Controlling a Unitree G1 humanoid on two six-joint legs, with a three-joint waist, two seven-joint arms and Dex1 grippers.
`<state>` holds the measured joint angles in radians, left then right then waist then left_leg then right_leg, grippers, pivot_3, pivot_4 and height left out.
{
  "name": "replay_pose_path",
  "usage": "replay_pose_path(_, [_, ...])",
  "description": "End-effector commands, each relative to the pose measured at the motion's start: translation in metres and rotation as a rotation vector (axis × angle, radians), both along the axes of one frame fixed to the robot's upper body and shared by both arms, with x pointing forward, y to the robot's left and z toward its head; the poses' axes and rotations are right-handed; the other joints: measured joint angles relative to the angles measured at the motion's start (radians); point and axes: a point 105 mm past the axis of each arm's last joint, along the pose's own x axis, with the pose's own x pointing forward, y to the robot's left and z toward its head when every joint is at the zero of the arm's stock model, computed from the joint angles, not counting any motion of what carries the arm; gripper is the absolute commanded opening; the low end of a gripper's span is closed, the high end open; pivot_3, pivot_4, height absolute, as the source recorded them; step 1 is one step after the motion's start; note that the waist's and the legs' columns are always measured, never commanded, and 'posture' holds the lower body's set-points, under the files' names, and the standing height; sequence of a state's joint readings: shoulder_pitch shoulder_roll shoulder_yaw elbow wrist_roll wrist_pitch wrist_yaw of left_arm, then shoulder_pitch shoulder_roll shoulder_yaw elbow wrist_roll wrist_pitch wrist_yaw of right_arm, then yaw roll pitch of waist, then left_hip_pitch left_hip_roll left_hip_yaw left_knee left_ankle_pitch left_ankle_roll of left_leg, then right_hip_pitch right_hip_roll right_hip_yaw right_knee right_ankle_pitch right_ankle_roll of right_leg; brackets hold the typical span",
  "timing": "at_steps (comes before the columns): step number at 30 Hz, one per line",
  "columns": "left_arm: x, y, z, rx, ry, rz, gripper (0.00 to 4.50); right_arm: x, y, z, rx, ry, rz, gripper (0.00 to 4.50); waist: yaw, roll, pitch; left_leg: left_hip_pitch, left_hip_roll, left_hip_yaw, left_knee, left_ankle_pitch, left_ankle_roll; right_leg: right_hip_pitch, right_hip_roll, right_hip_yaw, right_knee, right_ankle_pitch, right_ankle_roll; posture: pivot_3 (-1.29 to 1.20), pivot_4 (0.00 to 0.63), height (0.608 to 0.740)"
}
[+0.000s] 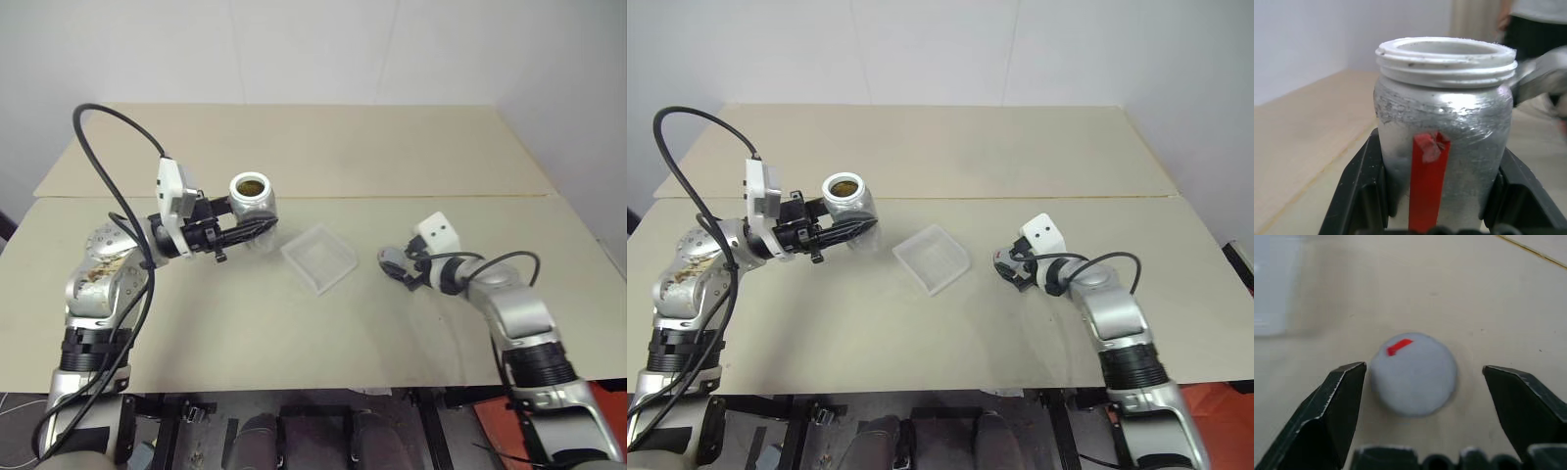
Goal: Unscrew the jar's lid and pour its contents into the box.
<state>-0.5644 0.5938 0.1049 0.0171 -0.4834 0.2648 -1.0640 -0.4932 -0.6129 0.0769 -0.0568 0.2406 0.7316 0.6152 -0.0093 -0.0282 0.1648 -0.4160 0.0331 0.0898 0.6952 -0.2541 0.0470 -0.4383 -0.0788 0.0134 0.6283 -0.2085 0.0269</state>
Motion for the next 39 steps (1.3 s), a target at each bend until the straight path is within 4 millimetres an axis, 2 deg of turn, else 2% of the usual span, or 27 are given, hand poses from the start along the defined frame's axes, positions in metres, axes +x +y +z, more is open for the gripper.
replay_pose_path(1, [0.023, -0.008, 0.007, 0.194, -0.28, 0.184, 1.92, -0.023, 0.018, 0.057, 0.103, -0.036, 0.19, 4.46, 0.002, 0.0, 0.0, 0.0, 0.0, 0.0, 0.0, 0.0, 0.0, 0.0, 0.0, 0.0, 0.0, 0.0, 0.0, 0.0, 0.15, 0.74])
replay_pose_path(3, [0.04, -0.013, 0.0, 0.419, -0.525, 0.281, 1.92, -0.038, 0.031, 0.074, 0.162, -0.02, 0.302, 4.46, 0.006, 0.0, 0.0, 0.001, 0.0, 0.0, 0.0, 0.0, 0.0, 0.001, 0.0, 0.0, 0.0, 0.001, 0.0, 0.0, 0.15, 0.74])
replay_pose_path(5, [0.051, -0.021, -0.004, 0.677, -0.841, 0.294, 1.92, -0.05, 0.043, 0.085, 0.179, 0.001, 0.404, 4.46, 0.009, 0.0, 0.0, 0.002, 0.0, 0.0, 0.0, 0.0, 0.0, 0.001, 0.001, 0.0, 0.0, 0.001, -0.001, 0.0, 0.15, 0.74])
replay_pose_path(8, [0.066, -0.041, -0.001, 0.897, -1.267, 0.274, 1.92, -0.06, 0.055, 0.093, 0.167, 0.029, 0.493, 4.46, 0.018, 0.0, 0.0, 0.001, 0.0, 0.001, -0.001, 0.0, 0.0, 0.001, 0.001, 0.0, -0.001, 0.002, -0.001, 0.0, 0.15, 0.74])
replay_pose_path(11, [0.072, -0.066, 0.006, 0.963, -1.667, 0.202, 1.92, -0.06, 0.061, 0.095, 0.15, 0.044, 0.522, 4.46, 0.029, 0.0, 0.0, -0.001, -0.001, 0.003, 0.0, -0.001, 0.001, 0.001, 0.0, -0.001, -0.002, 0.003, 0.001, 0.0, 0.15, 0.74])
replay_pose_path(14, [0.068, -0.089, -0.001, 0.94, -1.843, 0.071, 1.92, -0.056, 0.064, 0.097, 0.136, 0.045, 0.522, 4.46, 0.037, 0.0, 0.0, -0.007, -0.001, 0.005, 0.001, -0.001, 0.002, -0.001, -0.001, -0.003, -0.002, 0.004, 0.003, 0.0, 0.15, 0.74])
replay_pose_path(18, [0.067, -0.1, -0.021, 0.964, -1.93, -0.081, 1.92, -0.053, 0.068, 0.104, 0.144, 0.017, 0.522, 4.46, 0.035, 0.0, 0.0, -0.011, -0.001, 0.009, 0.002, -0.002, 0.003, -0.005, -0.002, -0.004, -0.003, 0.004, 0.003, 0.0, 0.15, 0.74])
replay_pose_path(21, [0.069, -0.102, -0.027, 0.979, -1.95, -0.117, 1.92, -0.053, 0.069, 0.109, 0.155, -0.004, 0.517, 4.46, 0.029, 0.0, 0.0, -0.014, -0.001, 0.01, 0.002, -0.001, 0.002, -0.01, -0.002, -0.003, -0.001, 0.004, 0.003, 0.0, 0.15, 0.74])
replay_pose_path(29, [0.07, -0.108, -0.021, 0.952, -1.975, -0.115, 1.92, -0.058, 0.071, 0.11, 0.17, -0.018, 0.513, 4.46, 0.026, 0.0, 0.0, -0.016, -0.001, 0.01, 0.004, -0.001, 0.002, -0.012, -0.002, -0.003, 0.001, 0.004, 0.003, 0.0, 0.15, 0.74])
replay_pose_path(33, [0.07, -0.103, -0.017, 0.948, -1.956, -0.096, 1.92, -0.058, 0.071, 0.107, 0.161, -0.014, 0.511, 4.46, 0.024, 0.0, 0.0, -0.016, -0.001, 0.01, 0.004, -0.001, 0.002, -0.012, -0.002, -0.003, 0.002, 0.004, 0.003, 0.0, 0.15, 0.74])
replay_pose_path(36, [0.073, -0.093, -0.006, 0.889, -1.801, 0.009, 1.92, -0.058, 0.07, 0.106, 0.159, -0.029, 0.51, 4.46, 0.023, 0.0, 0.0, -0.016, -0.001, 0.01, 0.004, -0.001, 0.002, -0.012, -0.002, -0.003, 0.002, 0.004, 0.003, 0.0, 0.15, 0.74])
replay_pose_path(39, [0.084, -0.064, 0.015, 0.733, -1.389, 0.275, 1.92, -0.056, 0.065, 0.109, 0.159, -0.073, 0.482, 4.46, 0.02, 0.0, 0.0, -0.016, 0.0, 0.01, 0.005, -0.001, 0.001, -0.012, -0.003, -0.003, 0.002, 0.004, 0.003, 0.0, 0.15, 0.74])
